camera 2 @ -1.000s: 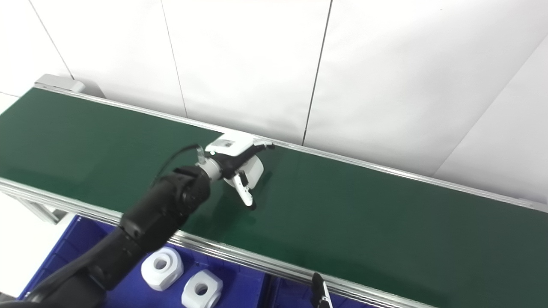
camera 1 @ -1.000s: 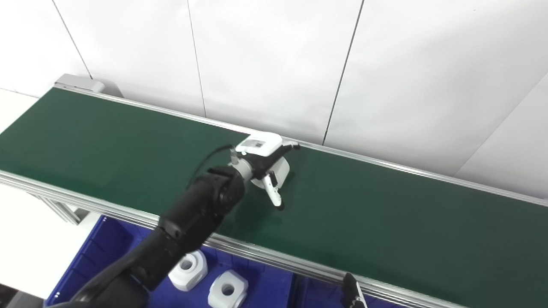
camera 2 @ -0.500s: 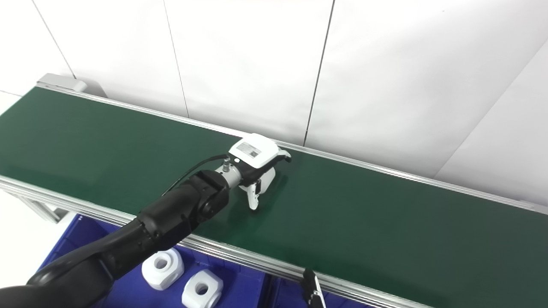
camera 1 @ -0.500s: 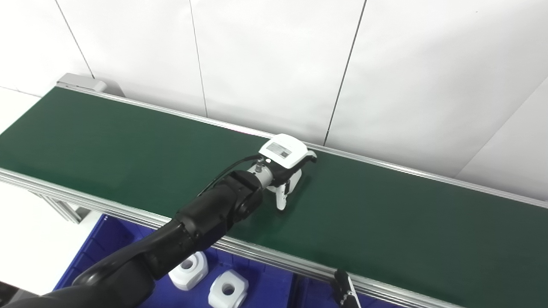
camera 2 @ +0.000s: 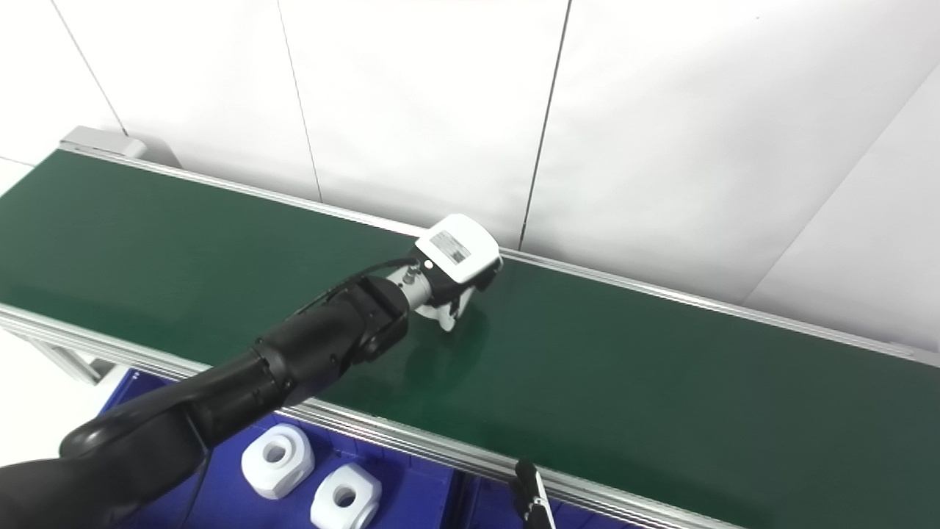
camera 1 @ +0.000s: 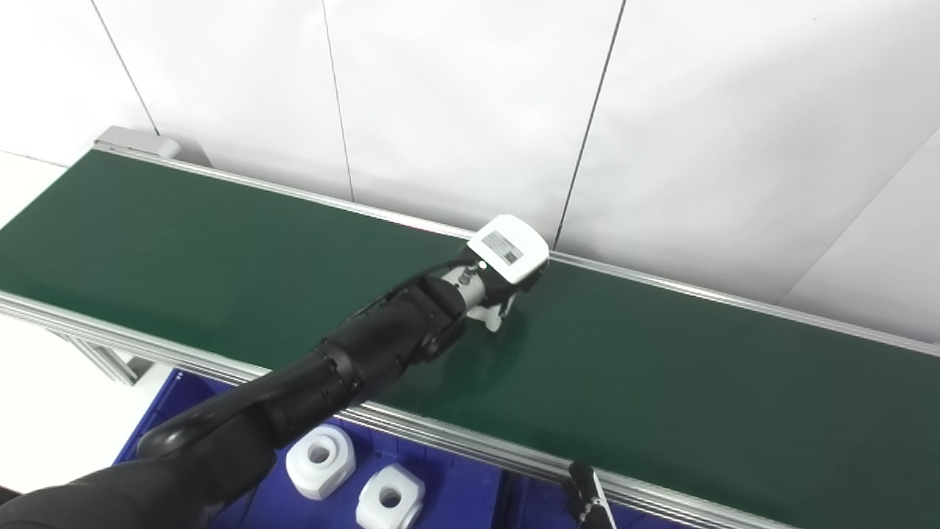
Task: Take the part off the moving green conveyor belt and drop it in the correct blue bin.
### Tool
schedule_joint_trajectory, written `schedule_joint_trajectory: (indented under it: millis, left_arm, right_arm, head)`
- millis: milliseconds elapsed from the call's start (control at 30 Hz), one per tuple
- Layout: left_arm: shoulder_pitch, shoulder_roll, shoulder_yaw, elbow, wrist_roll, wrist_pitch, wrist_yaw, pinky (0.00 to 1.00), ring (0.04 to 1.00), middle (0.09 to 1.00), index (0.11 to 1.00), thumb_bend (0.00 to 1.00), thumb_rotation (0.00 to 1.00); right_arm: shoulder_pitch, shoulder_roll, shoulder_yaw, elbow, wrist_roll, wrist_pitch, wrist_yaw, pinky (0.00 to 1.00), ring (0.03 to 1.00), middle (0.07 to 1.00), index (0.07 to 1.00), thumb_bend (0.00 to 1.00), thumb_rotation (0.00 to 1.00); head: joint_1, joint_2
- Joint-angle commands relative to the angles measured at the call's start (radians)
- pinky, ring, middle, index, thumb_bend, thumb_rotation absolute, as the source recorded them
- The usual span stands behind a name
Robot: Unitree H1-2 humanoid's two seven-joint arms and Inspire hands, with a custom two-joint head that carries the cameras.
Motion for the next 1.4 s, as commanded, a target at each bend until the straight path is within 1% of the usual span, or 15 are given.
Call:
schedule_joint_trajectory:
  millis: [0, 33, 167, 300, 400, 500, 600, 733, 800, 933, 1133, 1200, 1233, 1333, 1367]
  left_arm:
    - [-0.051, -0.003, 0.013, -0.029, -0.003, -0.013, 0.008, 0.3, 0.338, 0.413, 0.511, 0.52, 0.0]
    - [-0.051, -0.003, 0.013, -0.03, -0.005, -0.013, 0.006, 0.31, 0.365, 0.444, 0.524, 0.51, 0.0]
    - [-0.049, -0.001, 0.016, -0.043, -0.004, -0.009, -0.009, 0.31, 0.376, 0.461, 0.535, 0.5, 0.0]
    - [-0.039, 0.007, 0.027, -0.084, -0.013, -0.011, -0.027, 0.34, 0.388, 0.476, 0.534, 0.5, 0.0]
    - [-0.026, 0.015, 0.045, -0.145, -0.027, -0.018, -0.043, 0.28, 0.366, 0.455, 0.537, 0.5, 0.0]
    - [-0.016, 0.022, 0.062, -0.213, -0.041, -0.013, -0.093, 0.3, 0.372, 0.457, 0.541, 0.5, 0.0]
    - [-0.001, 0.027, 0.088, -0.31, -0.047, -0.012, -0.139, 0.29, 0.369, 0.455, 0.539, 0.5, 0.0]
    - [0.013, 0.029, 0.114, -0.396, -0.056, -0.016, -0.187, 0.29, 0.368, 0.457, 0.537, 0.5, 0.0]
    - [0.019, 0.029, 0.126, -0.431, -0.057, -0.02, -0.208, 0.32, 0.377, 0.477, 0.535, 0.5, 0.0]
    - [0.027, 0.031, 0.146, -0.477, -0.065, -0.04, -0.222, 0.32, 0.379, 0.487, 0.533, 0.5, 0.0]
    - [0.034, 0.044, 0.172, -0.558, -0.074, -0.046, -0.283, 0.35, 0.401, 0.514, 0.509, 0.5, 0.0]
    - [0.06, 0.053, 0.193, -0.613, -0.089, -0.042, -0.309, 0.33, 0.402, 0.526, 0.488, 0.5, 0.0]
    - [0.085, 0.056, 0.207, -0.651, -0.106, -0.037, -0.326, 0.33, 0.401, 0.528, 0.481, 0.5, 0.0]
    - [0.142, 0.059, 0.234, -0.731, -0.133, -0.027, -0.378, 0.34, 0.403, 0.499, 0.517, 0.5, 0.0]
    - [0.161, 0.056, 0.241, -0.759, -0.136, -0.02, -0.401, 0.34, 0.399, 0.49, 0.525, 0.5, 0.0]
  right_arm:
    - [0.005, 0.009, 0.009, -0.038, 0.005, 0.005, 0.014, 1.0, 0.99, 0.991, 1.0, 0.87, 0.97]
    - [0.006, 0.009, 0.01, -0.04, 0.007, 0.007, 0.015, 1.0, 0.99, 0.992, 1.0, 0.87, 0.96]
    - [0.007, 0.008, 0.012, -0.043, 0.004, 0.009, 0.014, 1.0, 0.982, 0.989, 1.0, 0.86, 0.96]
    - [0.008, 0.008, 0.013, -0.044, -0.005, 0.007, 0.009, 1.0, 0.973, 0.983, 1.0, 0.86, 0.97]
    - [0.009, 0.009, 0.013, -0.045, -0.014, 0.007, 0.006, 1.0, 0.977, 0.982, 1.0, 0.86, 0.97]
    - [0.008, 0.009, 0.013, -0.048, -0.014, 0.006, 0.007, 1.0, 0.97, 0.983, 1.0, 0.85, 0.97]
    - [0.006, 0.01, 0.012, -0.051, -0.014, 0.016, 0.007, 1.0, 0.969, 0.979, 1.0, 0.86, 0.96]
    - [0.003, 0.008, 0.013, -0.05, -0.013, 0.02, 0.009, 1.0, 0.988, 0.975, 1.0, 0.86, 0.96]
    - [0.001, 0.008, 0.013, -0.047, -0.014, 0.015, 0.009, 1.0, 0.986, 0.977, 1.0, 0.85, 0.96]
    - [-0.004, 0.008, 0.012, -0.039, -0.018, 0.011, 0.009, 1.0, 0.985, 0.976, 1.0, 0.85, 0.96]
    - [-0.005, 0.008, 0.017, -0.043, -0.015, 0.015, 0.013, 1.0, 0.997, 0.984, 1.0, 0.85, 0.96]
    - [-0.001, 0.007, 0.018, -0.054, -0.016, 0.019, 0.012, 1.0, 0.993, 0.985, 1.0, 0.84, 0.96]
    - [0.002, 0.004, 0.018, -0.065, -0.012, 0.027, 0.014, 1.0, 0.991, 0.985, 1.0, 0.84, 0.96]
    - [0.012, -0.006, 0.019, -0.099, -0.002, 0.056, 0.021, 1.0, 0.998, 0.996, 1.0, 0.84, 0.96]
    - [0.017, -0.012, 0.019, -0.118, 0.003, 0.071, 0.024, 1.0, 0.999, 0.998, 1.0, 0.84, 0.96]
  head:
    - [0.001, 0.002]
    - [0.001, 0.002]
    - [0.001, 0.003]
    - [0.001, 0.004]
    - [0.0, 0.005]
    - [-0.001, 0.009]
    - [0.003, 0.008]
    - [0.005, 0.009]
    - [0.005, 0.009]
    - [0.004, 0.007]
    - [0.008, 0.012]
    - [0.024, 0.03]
    - [0.039, 0.045]
    - [0.056, 0.067]
    - [0.078, 0.095]
